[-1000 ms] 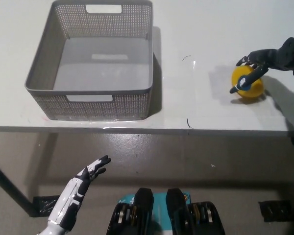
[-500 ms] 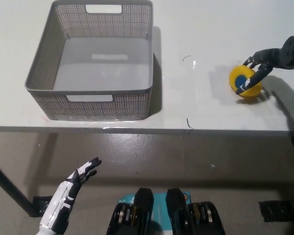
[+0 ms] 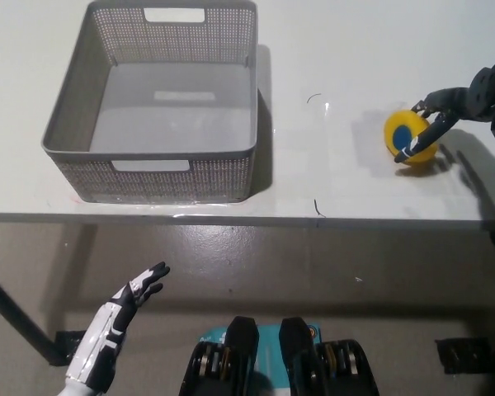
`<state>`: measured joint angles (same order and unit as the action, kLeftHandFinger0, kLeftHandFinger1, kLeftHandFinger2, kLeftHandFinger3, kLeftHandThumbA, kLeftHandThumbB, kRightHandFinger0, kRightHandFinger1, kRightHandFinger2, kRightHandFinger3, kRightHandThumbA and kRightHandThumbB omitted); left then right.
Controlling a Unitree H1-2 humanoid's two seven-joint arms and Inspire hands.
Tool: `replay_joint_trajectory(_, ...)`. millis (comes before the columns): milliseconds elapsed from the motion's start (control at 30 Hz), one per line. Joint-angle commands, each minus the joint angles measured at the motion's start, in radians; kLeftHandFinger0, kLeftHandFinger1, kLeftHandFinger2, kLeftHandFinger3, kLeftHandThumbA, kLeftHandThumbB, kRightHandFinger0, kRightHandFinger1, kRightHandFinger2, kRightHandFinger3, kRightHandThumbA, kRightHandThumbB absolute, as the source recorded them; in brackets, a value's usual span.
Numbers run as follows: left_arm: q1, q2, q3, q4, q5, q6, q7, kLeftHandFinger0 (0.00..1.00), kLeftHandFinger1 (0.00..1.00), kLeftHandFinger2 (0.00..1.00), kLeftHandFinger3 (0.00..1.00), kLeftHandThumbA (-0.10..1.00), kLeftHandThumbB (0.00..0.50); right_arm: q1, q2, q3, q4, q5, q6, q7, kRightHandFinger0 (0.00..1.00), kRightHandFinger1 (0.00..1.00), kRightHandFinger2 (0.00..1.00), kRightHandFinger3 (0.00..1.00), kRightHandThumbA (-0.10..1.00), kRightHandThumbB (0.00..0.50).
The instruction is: Use the right hand to pick up a yellow duck toy and place it into a container on the left hand side
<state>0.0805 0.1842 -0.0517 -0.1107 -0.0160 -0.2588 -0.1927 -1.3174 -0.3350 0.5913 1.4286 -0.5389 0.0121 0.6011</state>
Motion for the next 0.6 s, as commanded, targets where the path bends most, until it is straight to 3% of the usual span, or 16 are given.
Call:
replay_joint_trajectory(0, -0.01, 0.014, 0.012, -0.023, -0.021, -0.042, -0.003, 1.0, 1.0, 1.0, 1.0, 1.0, 0.28, -0.02, 0.008, -0.009, 0.009, 0.001, 0.02, -0.019, 1.0, 1.0, 1.0, 1.0, 1.0, 0.456)
replay_joint_trajectory(33, -0.008, 0.012, 0.013, -0.026, -0.021, -0.033, -0.001, 1.0, 1.0, 1.0, 1.0, 1.0, 0.288, -0.017, 0.012, -0.013, 0.009, 0.003, 0.021, -0.019, 1.0, 1.0, 1.0, 1.0, 1.0, 0.439)
replay_joint_trajectory(100, -0.008, 0.011, 0.012, -0.026, -0.022, -0.034, -0.001, 1.0, 1.0, 1.0, 1.0, 1.0, 0.287, -0.011, 0.018, -0.015, 0.011, 0.004, 0.03, -0.028, 1.0, 1.0, 1.0, 1.0, 1.0, 0.467)
replay_joint_trajectory(400, -0.017, 0.016, 0.017, -0.02, -0.022, -0.047, -0.001, 1.0, 1.0, 1.0, 1.0, 1.0, 0.276, 0.003, 0.038, -0.015, 0.016, 0.001, 0.038, -0.061, 1.0, 1.0, 1.0, 1.0, 1.0, 0.458)
replay_joint_trajectory(467, -0.019, 0.017, 0.018, -0.023, -0.022, -0.042, -0.001, 1.0, 1.0, 1.0, 1.0, 1.0, 0.281, 0.0, 0.041, -0.019, 0.018, 0.006, 0.047, -0.048, 1.0, 1.0, 1.0, 1.0, 1.0, 0.42)
replay_joint_trajectory(500, -0.019, 0.016, 0.019, -0.026, -0.021, -0.034, 0.001, 1.0, 1.0, 1.0, 1.0, 1.0, 0.287, 0.002, 0.041, -0.02, 0.019, 0.007, 0.047, -0.043, 1.0, 1.0, 1.0, 1.0, 1.0, 0.434)
replay_joint_trajectory(567, -0.02, 0.017, 0.02, -0.028, -0.023, -0.032, -0.001, 1.0, 1.0, 1.0, 1.0, 1.0, 0.289, 0.005, 0.042, -0.018, 0.02, 0.005, 0.033, -0.046, 1.0, 1.0, 1.0, 1.0, 1.0, 0.408)
